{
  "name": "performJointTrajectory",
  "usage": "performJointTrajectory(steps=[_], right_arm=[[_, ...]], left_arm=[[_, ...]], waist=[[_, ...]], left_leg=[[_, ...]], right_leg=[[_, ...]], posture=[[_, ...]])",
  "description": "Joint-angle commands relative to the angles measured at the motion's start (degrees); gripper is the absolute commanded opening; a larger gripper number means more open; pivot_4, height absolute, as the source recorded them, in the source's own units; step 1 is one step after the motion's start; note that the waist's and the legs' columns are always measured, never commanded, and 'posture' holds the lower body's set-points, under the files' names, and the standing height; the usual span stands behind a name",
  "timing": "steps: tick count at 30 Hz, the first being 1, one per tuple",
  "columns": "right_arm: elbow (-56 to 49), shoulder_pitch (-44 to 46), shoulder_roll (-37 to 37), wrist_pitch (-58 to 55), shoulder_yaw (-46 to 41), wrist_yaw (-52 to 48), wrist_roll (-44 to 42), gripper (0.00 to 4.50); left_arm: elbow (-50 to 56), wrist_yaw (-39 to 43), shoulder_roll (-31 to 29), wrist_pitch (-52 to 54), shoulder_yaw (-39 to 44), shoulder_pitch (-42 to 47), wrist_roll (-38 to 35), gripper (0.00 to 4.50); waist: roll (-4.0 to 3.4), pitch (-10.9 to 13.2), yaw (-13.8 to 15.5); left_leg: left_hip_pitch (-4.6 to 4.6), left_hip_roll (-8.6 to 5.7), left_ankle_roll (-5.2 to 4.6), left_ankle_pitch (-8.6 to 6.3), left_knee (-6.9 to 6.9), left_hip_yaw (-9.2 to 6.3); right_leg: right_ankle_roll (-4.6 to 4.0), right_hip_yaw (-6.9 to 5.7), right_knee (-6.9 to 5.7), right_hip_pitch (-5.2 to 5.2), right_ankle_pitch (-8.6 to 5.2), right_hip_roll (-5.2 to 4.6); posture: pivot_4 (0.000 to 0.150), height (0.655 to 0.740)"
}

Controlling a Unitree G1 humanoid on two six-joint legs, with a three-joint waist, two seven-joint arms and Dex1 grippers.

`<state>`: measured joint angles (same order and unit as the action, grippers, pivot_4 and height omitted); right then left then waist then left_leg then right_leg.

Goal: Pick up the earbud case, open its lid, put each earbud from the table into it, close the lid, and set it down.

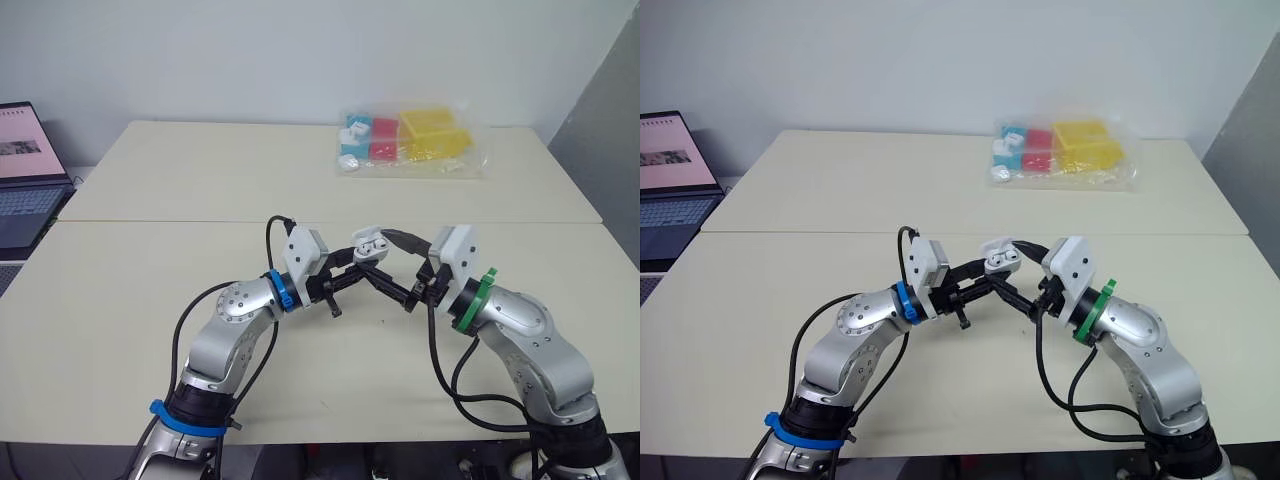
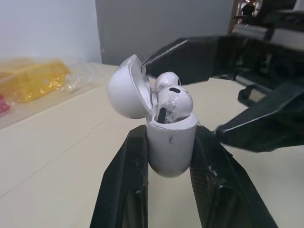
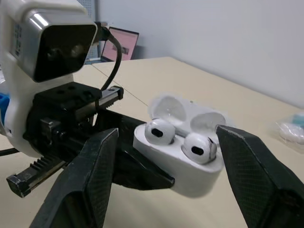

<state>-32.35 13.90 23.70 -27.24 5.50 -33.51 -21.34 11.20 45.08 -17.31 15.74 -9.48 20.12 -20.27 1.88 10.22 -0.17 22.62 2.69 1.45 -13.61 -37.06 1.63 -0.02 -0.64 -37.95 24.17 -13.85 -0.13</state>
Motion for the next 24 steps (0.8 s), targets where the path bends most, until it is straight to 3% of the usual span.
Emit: performJointTrajectory(steps=[1,5,10,13,21,24], right_arm=[[-6.0,0.6,2.2,-3.2,-4.3,-0.2,-4.6,3.47],[-8.9,1.9,5.5,-6.8,-7.6,-0.8,-9.0,3.47],[-4.6,12.2,13.2,-12.7,-12.6,-4.2,-15.8,3.47],[1.5,17.5,15.5,-13.6,-11.1,-5.4,-14.5,2.89],[19.8,33.2,22.2,-14.1,2.5,-20.5,-7.0,0.04],[23.4,35.9,22.4,-14.0,6.0,-25.8,-5.6,0.0]], left_arm=[[2.5,0.2,0.2,-1.2,0.4,-0.1,-0.9,0.81],[2.4,0.5,0.2,-1.4,0.5,-0.2,-0.8,0.81],[1.8,1.8,-0.1,-2.0,-0.1,0.0,-0.6,0.81],[1.6,3.3,-0.5,-2.8,-0.8,0.1,-0.4,0.81],[0.7,6.1,-1.6,-4.3,-1.6,0.7,0.2,0.81],[0.6,6.8,-1.8,-5.0,-1.9,0.8,0.6,0.81]], waist=[[0.0,0.0,0.0],[0.0,0.0,0.0],[-0.01,0.0,-0.1],[0.0,0.0,0.0],[-0.03,0.0,0.0],[-0.04,0.0,0.0]], left_leg=[[-0.01,0.0,0.0,0.0,0.01,0.0],[0.0,-0.01,0.0,0.0,-0.01,0.02],[-0.02,-0.02,0.0,0.0,-0.02,0.04],[-0.05,-0.01,-0.01,0.0,0.01,0.0],[0.12,-0.01,-0.02,-0.01,0.06,0.06],[0.18,0.0,-0.02,-0.01,0.05,0.04]], right_leg=[[0.0,0.0,0.0,0.0,0.0,0.0],[0.0,0.02,0.0,-0.01,0.0,-0.01],[0.0,0.03,-0.01,-0.01,0.0,-0.01],[-0.02,-0.02,0.01,-0.03,-0.01,0.01],[-0.05,0.02,0.1,0.12,-0.02,0.01],[-0.05,0.0,0.13,0.14,-0.03,0.01]], posture=[[0.15,0.7359],[0.15,0.7359],[0.15,0.7359],[0.15,0.7359],[0.15,0.7359],[0.15,0.7359]])
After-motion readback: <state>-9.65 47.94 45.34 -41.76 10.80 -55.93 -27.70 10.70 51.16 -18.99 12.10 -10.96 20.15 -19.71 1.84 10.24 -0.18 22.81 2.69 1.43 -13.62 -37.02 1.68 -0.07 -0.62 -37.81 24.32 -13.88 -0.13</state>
